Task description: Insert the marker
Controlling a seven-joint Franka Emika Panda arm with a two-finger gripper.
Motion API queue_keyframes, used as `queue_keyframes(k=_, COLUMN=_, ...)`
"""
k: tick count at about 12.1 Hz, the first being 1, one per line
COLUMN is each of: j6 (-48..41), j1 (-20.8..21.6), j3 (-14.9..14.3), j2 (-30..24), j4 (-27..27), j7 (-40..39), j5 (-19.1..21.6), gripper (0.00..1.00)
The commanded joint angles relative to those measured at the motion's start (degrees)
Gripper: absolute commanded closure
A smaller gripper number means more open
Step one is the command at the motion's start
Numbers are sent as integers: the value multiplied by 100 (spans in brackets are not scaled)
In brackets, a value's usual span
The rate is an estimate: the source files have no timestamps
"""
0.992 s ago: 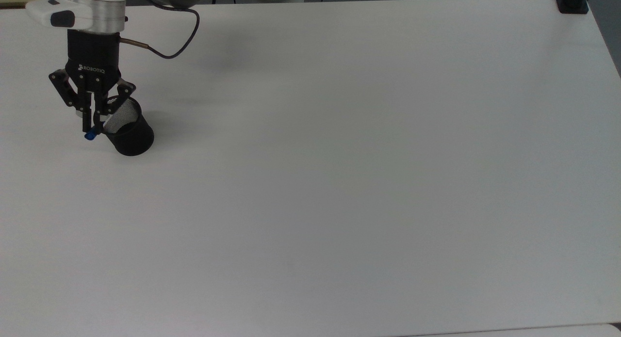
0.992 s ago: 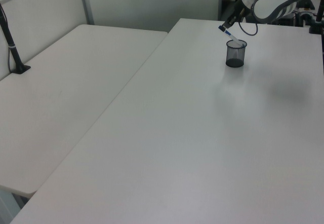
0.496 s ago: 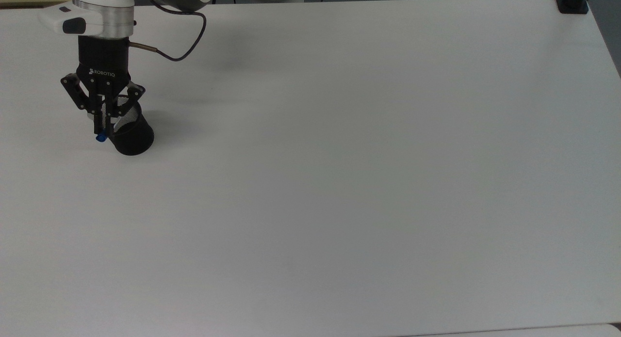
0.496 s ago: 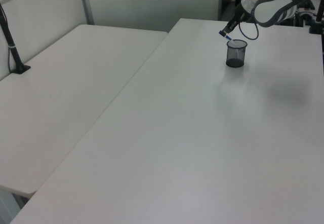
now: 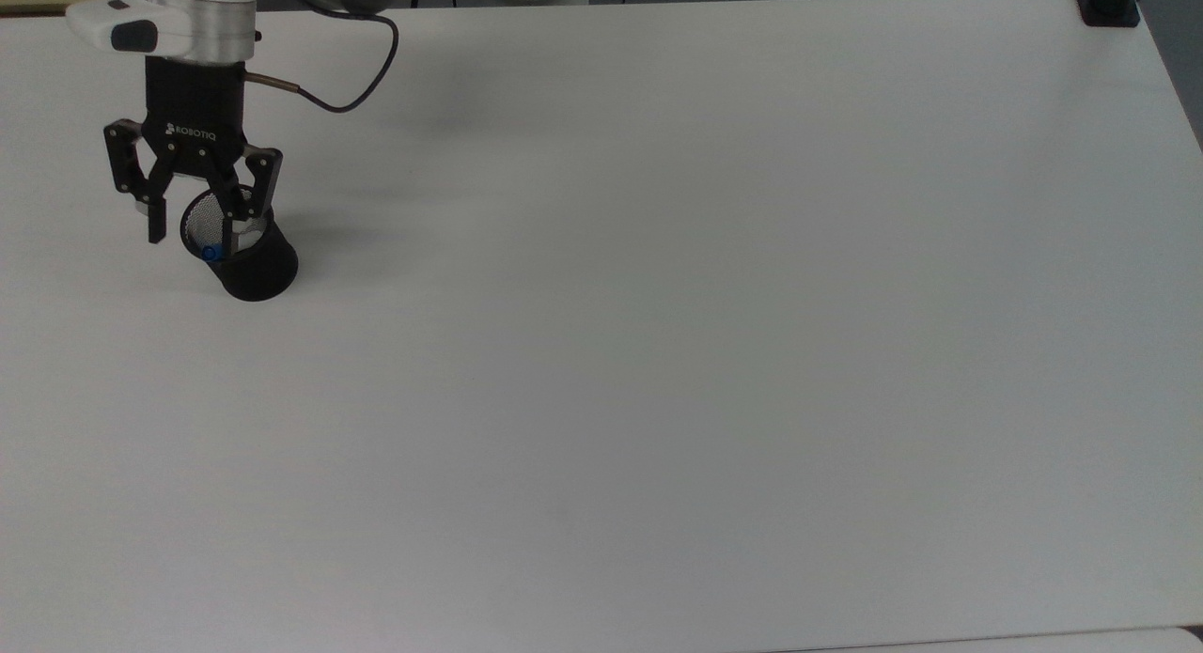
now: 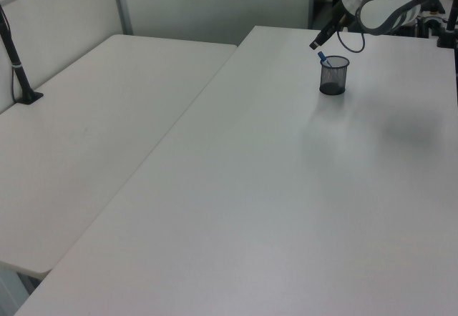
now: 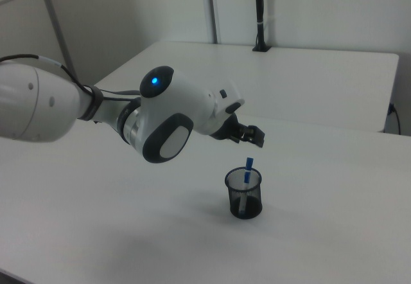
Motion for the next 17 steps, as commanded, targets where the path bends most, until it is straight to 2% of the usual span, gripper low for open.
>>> queue_keyframes(k=1, j6=-887, j1=32, j3=3, j2=-497, j4=252, j7=365, j5=125, gripper=3)
queue_keyframes(k=4, j6=-3212, j1=67, j3=3, j2=-708, j4=1463, j7=427, j5=125, gripper=1)
queue_keyframes(k=5, j6=-3978, j1=93, j3=-5, j2=-787, j4=1781, j7=740, j5=125, gripper=0)
queue_keyframes(k=7, j6=-4773, j1=251, j3=-49, j2=-954, j4=2038, j7=1146, j5=116, gripper=0)
queue_keyframes(k=9, j6=-5679, j1=663, j3=-364, j2=-1200, j4=2188, j7=1262, j5=116, gripper=0)
queue_keyframes(k=10, j6=-6152, j1=1083, j3=-731, j2=-1306, j4=2345, j7=1323, j5=116, gripper=0)
queue_keyframes(k=12, j6=-6856, j1=1603, j3=-1190, j2=-1333, j4=2714, j7=1551, j5=116, gripper=0)
queue_keyframes(k=15, j6=-7535, j1=2332, j3=-1691, j2=-1403, j4=2892, j7=2182, j5=116, gripper=0)
queue_keyframes(k=17, j6=-7773, j1=2615, j3=-1755, j2=-1386, j4=2865, j7=2456, j5=98, gripper=0)
